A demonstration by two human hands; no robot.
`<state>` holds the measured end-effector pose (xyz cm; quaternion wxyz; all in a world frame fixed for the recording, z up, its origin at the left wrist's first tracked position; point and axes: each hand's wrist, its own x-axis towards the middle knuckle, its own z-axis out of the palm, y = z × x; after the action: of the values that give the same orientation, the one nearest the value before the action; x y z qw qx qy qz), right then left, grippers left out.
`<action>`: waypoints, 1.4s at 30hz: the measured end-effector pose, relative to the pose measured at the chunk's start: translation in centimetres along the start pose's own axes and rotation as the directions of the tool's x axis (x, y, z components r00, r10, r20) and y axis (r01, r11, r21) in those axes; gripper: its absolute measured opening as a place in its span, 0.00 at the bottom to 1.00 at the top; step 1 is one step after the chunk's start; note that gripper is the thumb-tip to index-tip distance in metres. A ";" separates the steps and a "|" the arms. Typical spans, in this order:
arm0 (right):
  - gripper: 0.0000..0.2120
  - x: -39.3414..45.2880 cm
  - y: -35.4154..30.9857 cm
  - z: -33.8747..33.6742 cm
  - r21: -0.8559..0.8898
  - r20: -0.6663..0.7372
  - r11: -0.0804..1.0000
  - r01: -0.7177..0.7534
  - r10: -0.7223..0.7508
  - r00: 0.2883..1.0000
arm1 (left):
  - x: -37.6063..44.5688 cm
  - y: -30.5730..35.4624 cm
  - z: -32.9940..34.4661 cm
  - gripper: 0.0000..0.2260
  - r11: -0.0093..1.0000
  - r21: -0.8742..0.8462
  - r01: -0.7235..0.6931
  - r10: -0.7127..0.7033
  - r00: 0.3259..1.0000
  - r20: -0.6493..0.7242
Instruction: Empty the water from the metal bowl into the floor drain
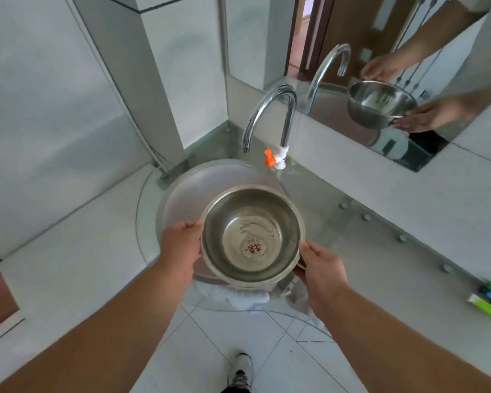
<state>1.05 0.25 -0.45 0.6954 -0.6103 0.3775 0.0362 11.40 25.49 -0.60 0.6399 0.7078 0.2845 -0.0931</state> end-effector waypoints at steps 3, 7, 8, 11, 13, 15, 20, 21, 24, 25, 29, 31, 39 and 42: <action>0.10 4.9 -0.5 3.5 -0.062 -0.025 0.998 -0.032 0.031 0.999 | 5.5 0.6 0.6 0.10 0.999 -0.027 0.037 -0.037 0.999 -0.018; 0.11 10.8 -0.7 7.8 -0.139 -0.027 0.987 -0.076 0.073 0.997 | 11.3 0.9 1.8 0.07 0.999 -0.025 0.038 -0.039 0.999 -0.038; 0.10 11.8 -0.6 8.8 -0.163 -0.023 0.983 -0.085 0.082 0.996 | 12.5 0.8 2.0 0.04 0.999 -0.009 0.040 -0.040 0.998 -0.043; 0.09 14.0 -0.1 10.9 -0.199 -0.040 0.971 -0.131 0.126 0.991 | 15.5 0.0 2.4 0.09 0.998 0.039 0.056 -0.054 0.996 -0.064; 0.09 15.1 0.3 11.9 -0.186 -0.055 0.969 -0.162 0.154 0.986 | 17.4 -1.0 2.6 0.14 0.993 0.059 0.100 -0.094 0.992 -0.087; 0.09 15.8 0.8 12.3 -0.188 -0.089 0.964 -0.187 0.173 0.981 | 18.6 -2.0 2.7 0.12 0.987 0.092 0.131 -0.124 0.989 -0.082; 0.08 16.8 1.9 12.7 -0.215 -0.127 0.952 -0.217 0.193 0.973 | 20.0 -3.5 3.2 0.09 0.978 0.112 0.178 -0.172 0.983 -0.062; 0.08 16.9 2.2 12.7 -0.214 -0.127 0.951 -0.224 0.201 0.971 | 20.1 -3.7 3.2 0.10 0.977 0.110 0.185 -0.180 0.982 -0.056; 0.09 17.3 3.0 12.8 -0.222 -0.138 0.946 -0.237 0.210 0.968 | 20.4 -4.2 3.3 0.10 0.982 0.096 0.163 -0.161 0.987 -0.029; 0.08 17.4 3.2 12.8 -0.224 -0.139 0.945 -0.238 0.211 0.968 | 20.4 -4.4 3.4 0.10 0.984 0.091 0.156 -0.154 0.988 -0.027; 0.06 17.7 3.7 13.0 -0.237 -0.140 0.941 -0.242 0.213 0.967 | 20.8 -5.0 3.4 0.10 0.986 0.089 0.143 -0.141 0.990 -0.023; 0.09 17.9 3.8 13.2 -0.231 -0.140 0.941 -0.249 0.221 0.965 | 21.0 -5.3 3.3 0.11 0.989 0.081 0.123 -0.123 0.992 -0.004; 0.09 17.9 4.1 13.1 -0.194 -0.098 0.933 -0.304 0.290 0.952 | 20.8 -6.1 2.7 0.13 0.989 0.012 0.146 -0.147 0.989 0.024; 0.08 17.4 3.7 12.4 -0.208 -0.111 0.935 -0.287 0.269 0.957 | 20.1 -5.4 2.4 0.21 0.990 0.044 0.132 -0.133 0.991 0.005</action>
<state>17.54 4.93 -13.79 0.5950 -0.6256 0.4814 0.1511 25.63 29.03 -15.55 0.6177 0.7008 0.3263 -0.1444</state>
